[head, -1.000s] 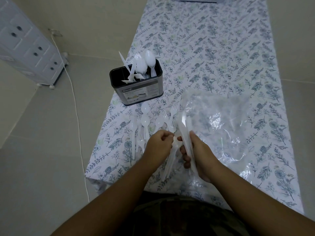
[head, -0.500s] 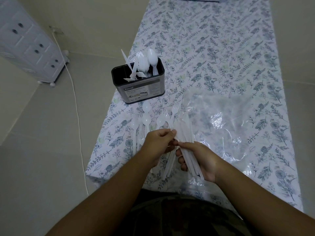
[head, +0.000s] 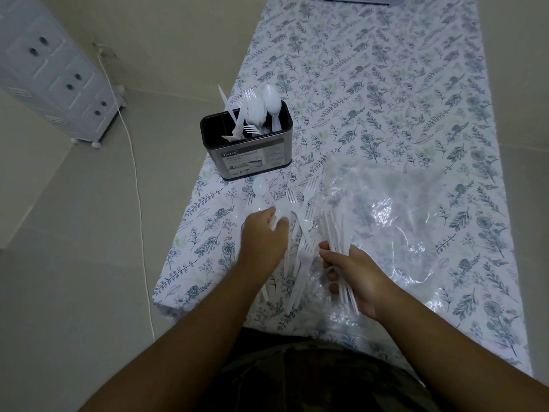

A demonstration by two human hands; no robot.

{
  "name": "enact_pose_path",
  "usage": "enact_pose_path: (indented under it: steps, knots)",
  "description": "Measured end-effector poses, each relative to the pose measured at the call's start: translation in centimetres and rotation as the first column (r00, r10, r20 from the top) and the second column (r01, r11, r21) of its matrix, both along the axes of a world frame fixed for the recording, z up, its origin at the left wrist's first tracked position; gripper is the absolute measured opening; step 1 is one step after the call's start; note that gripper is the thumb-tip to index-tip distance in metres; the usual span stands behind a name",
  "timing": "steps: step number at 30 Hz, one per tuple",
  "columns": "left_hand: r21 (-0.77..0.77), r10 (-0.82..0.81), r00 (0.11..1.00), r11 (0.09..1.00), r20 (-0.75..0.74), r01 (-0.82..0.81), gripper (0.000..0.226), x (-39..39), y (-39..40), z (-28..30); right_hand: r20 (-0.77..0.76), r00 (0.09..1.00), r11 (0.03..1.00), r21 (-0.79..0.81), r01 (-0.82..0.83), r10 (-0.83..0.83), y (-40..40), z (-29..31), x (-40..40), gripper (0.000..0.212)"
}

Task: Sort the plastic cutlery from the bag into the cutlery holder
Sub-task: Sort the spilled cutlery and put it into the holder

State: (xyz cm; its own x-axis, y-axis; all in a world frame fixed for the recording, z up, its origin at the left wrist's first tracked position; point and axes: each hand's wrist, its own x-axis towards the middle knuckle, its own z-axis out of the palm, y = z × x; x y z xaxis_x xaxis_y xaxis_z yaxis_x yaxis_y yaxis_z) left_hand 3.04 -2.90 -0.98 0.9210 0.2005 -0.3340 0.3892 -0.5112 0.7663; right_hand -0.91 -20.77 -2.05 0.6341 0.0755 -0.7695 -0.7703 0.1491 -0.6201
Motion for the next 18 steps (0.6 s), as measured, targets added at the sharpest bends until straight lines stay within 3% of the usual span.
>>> enact_pose_path:
  steps: [2, 5, 8, 10, 12, 15, 18]
  knots:
    - [0.042, -0.033, 0.997, 0.999, 0.068, 0.03, 0.039, -1.2, -0.5, -0.3, 0.013, 1.0, 1.0, 0.011, 0.011, -0.011, -0.1, -0.2, 0.0, 0.023]
    - [-0.106, -0.112, 0.993, 0.989, -0.033, 0.108, 0.025, -3.4, -1.6, -0.2, -0.016, 0.998, 0.994, 0.09, 0.063, -0.062, -0.4, -0.6, 0.1, 0.032]
    - [-0.244, -0.194, 0.975, 0.956, -0.109, 0.163, 0.037, -4.5, -3.0, -0.4, -0.053, 0.995, 0.982, 0.161, 0.095, -0.088, -0.3, -1.0, 0.1, 0.044]
    - [-0.269, -0.19, 0.977, 0.95, -0.096, 0.158, 0.046, -4.5, -3.7, -0.2, -0.051, 0.993, 0.971, 0.213, 0.112, -0.103, 0.3, -0.7, 0.1, 0.042]
    - [-0.253, -0.166, 0.984, 0.956, -0.061, 0.146, 0.041, -4.1, -3.9, -0.3, -0.016, 0.991, 0.965, 0.225, 0.132, -0.131, 0.9, -0.2, 0.2, 0.039]
    - [-0.215, -0.17, 0.985, 0.962, 0.021, 0.171, 0.02, -3.7, -4.0, -0.1, 0.132, 0.986, 0.991, 0.102, 0.092, -0.105, 1.1, 0.1, 0.3, 0.035]
    - [-0.222, -0.15, 0.985, 0.961, 0.083, 0.165, 0.019, -3.5, -4.2, 0.2, 0.245, 0.968, 0.992, -0.126, -0.021, 0.052, 1.0, 0.3, 0.3, 0.033]
